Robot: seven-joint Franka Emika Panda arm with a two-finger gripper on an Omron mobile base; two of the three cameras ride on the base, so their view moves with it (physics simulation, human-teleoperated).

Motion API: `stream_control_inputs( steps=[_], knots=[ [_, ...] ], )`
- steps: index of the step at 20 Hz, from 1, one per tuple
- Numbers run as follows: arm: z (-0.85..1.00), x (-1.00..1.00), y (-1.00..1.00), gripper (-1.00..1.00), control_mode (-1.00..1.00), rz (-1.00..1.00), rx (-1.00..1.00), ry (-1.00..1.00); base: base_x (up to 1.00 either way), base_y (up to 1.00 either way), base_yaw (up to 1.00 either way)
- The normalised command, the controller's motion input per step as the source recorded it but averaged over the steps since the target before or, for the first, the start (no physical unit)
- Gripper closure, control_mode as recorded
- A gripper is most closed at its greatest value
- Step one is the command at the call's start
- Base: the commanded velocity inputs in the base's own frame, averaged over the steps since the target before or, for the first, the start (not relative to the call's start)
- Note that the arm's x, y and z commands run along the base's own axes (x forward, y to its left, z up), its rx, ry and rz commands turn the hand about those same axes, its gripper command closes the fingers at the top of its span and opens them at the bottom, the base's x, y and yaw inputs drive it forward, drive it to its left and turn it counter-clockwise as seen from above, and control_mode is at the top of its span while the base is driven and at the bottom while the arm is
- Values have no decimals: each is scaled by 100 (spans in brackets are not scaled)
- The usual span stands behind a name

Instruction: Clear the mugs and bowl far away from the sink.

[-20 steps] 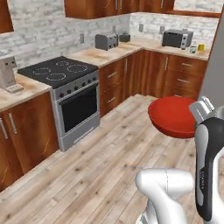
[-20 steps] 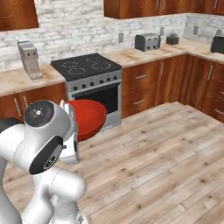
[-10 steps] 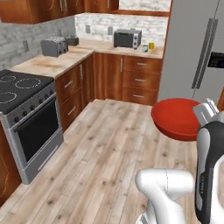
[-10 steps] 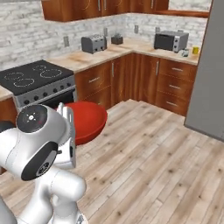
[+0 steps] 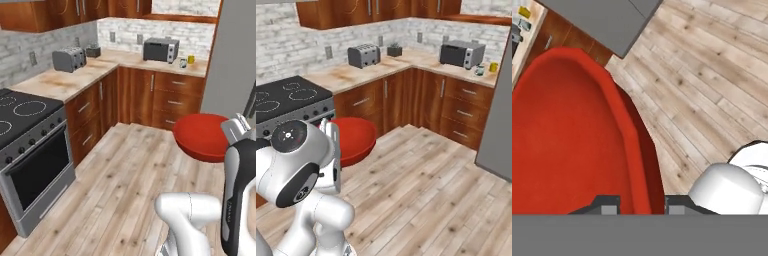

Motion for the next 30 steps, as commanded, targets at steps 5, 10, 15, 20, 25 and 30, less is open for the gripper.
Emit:
stream_control_inputs(
  steps=[5,10,15,20,25,30],
  knots=[
    [0,0,0,100,100,0,0,0,100,-41,37],
    [0,0,0,100,100,0,0,0,100,-55,41],
    [0,0,0,100,100,0,0,0,100,-62,43],
    [0,0,0,100,100,0,0,0,100,-64,42],
    [0,0,0,100,100,0,0,0,100,-59,41],
    [0,0,0,100,100,0,0,0,100,-22,29]
  ],
)
